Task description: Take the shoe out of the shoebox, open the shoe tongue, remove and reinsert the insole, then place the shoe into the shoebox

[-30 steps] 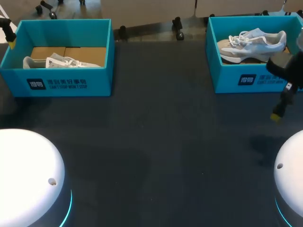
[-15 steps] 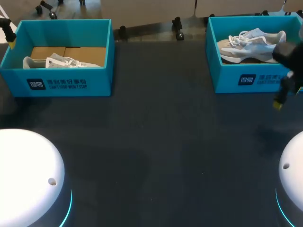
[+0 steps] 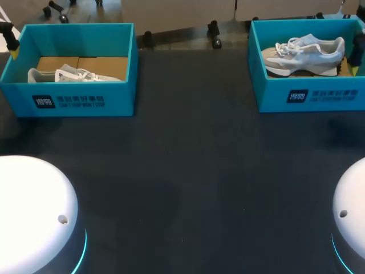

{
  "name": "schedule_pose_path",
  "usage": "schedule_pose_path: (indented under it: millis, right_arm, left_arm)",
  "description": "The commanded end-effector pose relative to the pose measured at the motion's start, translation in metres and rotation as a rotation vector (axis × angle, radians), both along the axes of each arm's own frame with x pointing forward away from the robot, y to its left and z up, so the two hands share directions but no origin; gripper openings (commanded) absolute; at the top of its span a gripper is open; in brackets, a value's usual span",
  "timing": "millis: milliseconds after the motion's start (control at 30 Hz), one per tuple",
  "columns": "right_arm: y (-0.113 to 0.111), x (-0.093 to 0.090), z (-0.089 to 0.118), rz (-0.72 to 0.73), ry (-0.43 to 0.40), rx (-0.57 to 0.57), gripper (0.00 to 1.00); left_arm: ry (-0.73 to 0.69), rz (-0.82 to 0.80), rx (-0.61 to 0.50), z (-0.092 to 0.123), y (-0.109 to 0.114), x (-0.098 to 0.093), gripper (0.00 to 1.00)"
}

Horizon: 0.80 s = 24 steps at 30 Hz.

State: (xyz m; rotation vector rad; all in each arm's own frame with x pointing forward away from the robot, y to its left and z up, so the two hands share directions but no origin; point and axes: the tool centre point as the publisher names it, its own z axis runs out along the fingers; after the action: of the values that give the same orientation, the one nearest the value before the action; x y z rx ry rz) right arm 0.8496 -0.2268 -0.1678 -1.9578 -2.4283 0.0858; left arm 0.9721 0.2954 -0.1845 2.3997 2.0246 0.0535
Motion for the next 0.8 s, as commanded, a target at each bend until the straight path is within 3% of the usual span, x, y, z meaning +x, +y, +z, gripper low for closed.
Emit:
schedule_pose_path:
  millis: [33,467,600,800]
  right_arm:
    - [0.000,0.008,0.000,-0.063,0.102,-0.021,1.00]
    - [0.000,0.008,0.000,-0.063,0.102,-0.021,1.00]
    - [-0.016,0.039,-0.003,-0.237,0.070,-0.084,1.00]
    - [-0.046,0.085,-0.006,-0.335,0.028,-0.150,1.00]
  left_arm:
    - [-0.003,-0.001,0.003,0.000,0.000,-0.001,1.00]
    - [-0.003,-0.001,0.003,0.000,0.000,-0.001,1.00]
    - [-0.003,-0.001,0.003,0.000,0.000,-0.001,1.00]
    - [-0.003,-0.001,0.003,0.000,0.000,-0.001,1.00]
